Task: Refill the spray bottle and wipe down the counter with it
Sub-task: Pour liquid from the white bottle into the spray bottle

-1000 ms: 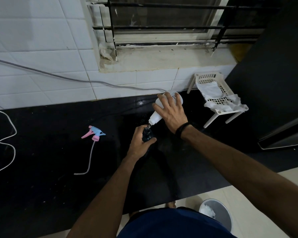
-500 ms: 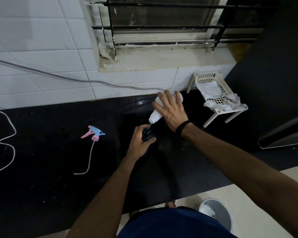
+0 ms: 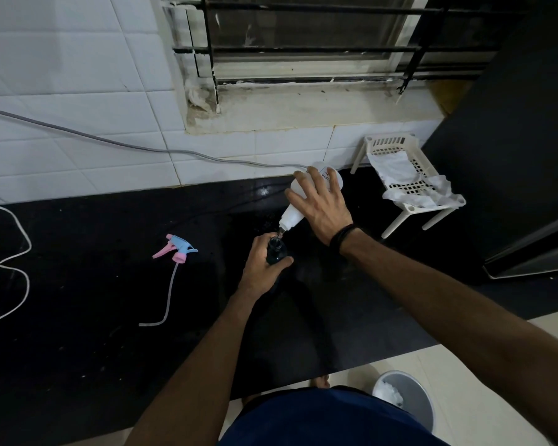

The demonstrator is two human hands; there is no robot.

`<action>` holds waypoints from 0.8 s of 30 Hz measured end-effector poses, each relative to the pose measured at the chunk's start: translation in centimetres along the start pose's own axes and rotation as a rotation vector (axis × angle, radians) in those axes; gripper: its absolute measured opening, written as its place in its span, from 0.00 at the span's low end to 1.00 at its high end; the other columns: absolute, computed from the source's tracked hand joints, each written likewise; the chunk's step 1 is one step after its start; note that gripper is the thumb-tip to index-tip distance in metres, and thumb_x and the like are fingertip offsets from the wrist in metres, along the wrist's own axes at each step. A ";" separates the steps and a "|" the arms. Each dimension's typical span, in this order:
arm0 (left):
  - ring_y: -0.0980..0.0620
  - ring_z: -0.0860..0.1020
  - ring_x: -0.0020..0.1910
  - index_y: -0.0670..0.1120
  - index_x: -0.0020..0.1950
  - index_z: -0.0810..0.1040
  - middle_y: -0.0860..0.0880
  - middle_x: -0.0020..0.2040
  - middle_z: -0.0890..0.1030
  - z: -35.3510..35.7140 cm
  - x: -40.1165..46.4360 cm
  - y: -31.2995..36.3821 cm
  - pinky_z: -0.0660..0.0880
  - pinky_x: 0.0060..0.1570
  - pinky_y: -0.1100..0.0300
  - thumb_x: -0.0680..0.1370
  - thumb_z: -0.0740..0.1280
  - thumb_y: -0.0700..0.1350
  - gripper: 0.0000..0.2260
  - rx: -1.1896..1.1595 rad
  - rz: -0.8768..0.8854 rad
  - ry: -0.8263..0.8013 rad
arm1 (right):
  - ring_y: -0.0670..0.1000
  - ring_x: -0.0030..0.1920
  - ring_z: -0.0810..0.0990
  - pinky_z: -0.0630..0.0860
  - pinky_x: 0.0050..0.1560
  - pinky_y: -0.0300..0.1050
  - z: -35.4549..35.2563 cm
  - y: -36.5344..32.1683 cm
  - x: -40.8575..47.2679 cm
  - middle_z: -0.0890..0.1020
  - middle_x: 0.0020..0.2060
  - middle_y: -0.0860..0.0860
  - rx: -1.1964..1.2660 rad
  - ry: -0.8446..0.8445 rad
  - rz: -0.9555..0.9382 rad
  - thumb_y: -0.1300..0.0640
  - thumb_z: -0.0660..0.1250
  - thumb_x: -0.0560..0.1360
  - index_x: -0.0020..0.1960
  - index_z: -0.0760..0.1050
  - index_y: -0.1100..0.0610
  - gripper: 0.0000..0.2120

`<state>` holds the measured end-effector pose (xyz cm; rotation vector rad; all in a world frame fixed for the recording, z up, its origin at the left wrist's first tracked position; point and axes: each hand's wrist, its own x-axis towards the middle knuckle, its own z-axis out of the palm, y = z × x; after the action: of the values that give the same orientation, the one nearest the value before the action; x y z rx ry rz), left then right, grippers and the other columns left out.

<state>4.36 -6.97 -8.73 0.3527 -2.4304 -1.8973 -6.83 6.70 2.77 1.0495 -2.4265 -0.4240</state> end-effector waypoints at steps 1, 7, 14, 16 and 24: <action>0.55 0.75 0.60 0.50 0.67 0.73 0.53 0.62 0.71 0.0 0.0 0.0 0.71 0.60 0.61 0.72 0.76 0.46 0.25 -0.001 0.003 0.001 | 0.66 0.71 0.66 0.60 0.70 0.72 0.0 0.0 0.0 0.69 0.70 0.60 -0.006 0.001 -0.002 0.70 0.56 0.67 0.66 0.70 0.54 0.29; 0.55 0.74 0.62 0.50 0.68 0.72 0.53 0.64 0.71 0.0 0.0 -0.1 0.70 0.62 0.62 0.72 0.76 0.46 0.26 -0.009 0.003 -0.003 | 0.66 0.72 0.66 0.58 0.70 0.73 -0.4 0.2 0.0 0.69 0.70 0.61 0.027 -0.017 -0.004 0.69 0.53 0.70 0.66 0.70 0.55 0.27; 0.55 0.74 0.62 0.49 0.68 0.73 0.52 0.64 0.71 0.0 0.1 -0.1 0.70 0.61 0.63 0.72 0.76 0.45 0.26 -0.010 0.001 -0.002 | 0.66 0.72 0.64 0.56 0.71 0.73 -0.5 0.2 0.2 0.68 0.70 0.61 0.029 -0.013 -0.006 0.70 0.57 0.69 0.66 0.69 0.55 0.27; 0.56 0.74 0.62 0.50 0.68 0.73 0.52 0.64 0.70 0.0 0.1 -0.2 0.70 0.61 0.63 0.72 0.76 0.45 0.26 -0.013 0.001 -0.003 | 0.66 0.72 0.65 0.56 0.71 0.73 -0.6 0.3 0.2 0.68 0.70 0.61 0.020 0.002 -0.011 0.69 0.56 0.69 0.66 0.70 0.55 0.27; 0.55 0.74 0.62 0.50 0.68 0.72 0.53 0.63 0.70 0.0 0.1 -0.2 0.71 0.62 0.60 0.72 0.76 0.47 0.26 -0.006 -0.004 -0.002 | 0.67 0.71 0.66 0.56 0.70 0.73 -0.6 0.3 0.4 0.70 0.70 0.61 0.011 0.013 -0.025 0.70 0.61 0.67 0.65 0.71 0.55 0.28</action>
<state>4.25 -7.06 -8.92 0.3565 -2.4271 -1.9066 -6.93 6.55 3.53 1.0845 -2.4093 -0.4109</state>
